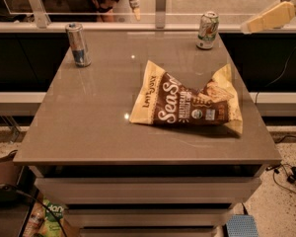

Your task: Move 7up can near redbull can

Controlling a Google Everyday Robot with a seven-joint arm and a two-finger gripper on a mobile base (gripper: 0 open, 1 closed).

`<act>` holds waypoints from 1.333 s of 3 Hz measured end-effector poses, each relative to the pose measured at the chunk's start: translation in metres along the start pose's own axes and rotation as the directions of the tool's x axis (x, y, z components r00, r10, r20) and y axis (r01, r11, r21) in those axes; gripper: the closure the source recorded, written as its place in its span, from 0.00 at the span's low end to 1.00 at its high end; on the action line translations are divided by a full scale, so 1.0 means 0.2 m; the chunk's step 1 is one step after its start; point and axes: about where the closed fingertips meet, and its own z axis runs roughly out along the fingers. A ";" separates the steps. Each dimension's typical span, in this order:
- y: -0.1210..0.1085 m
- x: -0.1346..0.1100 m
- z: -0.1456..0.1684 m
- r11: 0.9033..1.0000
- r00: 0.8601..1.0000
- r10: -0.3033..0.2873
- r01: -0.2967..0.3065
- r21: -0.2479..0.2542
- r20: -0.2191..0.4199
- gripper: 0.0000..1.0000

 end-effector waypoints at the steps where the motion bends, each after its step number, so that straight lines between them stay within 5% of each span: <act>1: -0.07 -0.01 0.11 0.999 0.998 0.046 -0.046 -0.006 0.029 0.00; 4: -0.12 0.03 0.50 0.986 0.987 0.146 -0.140 -0.088 0.073 0.00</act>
Offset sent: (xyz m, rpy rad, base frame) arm 0.0812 0.0024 -0.0189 0.1441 0.0596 0.0119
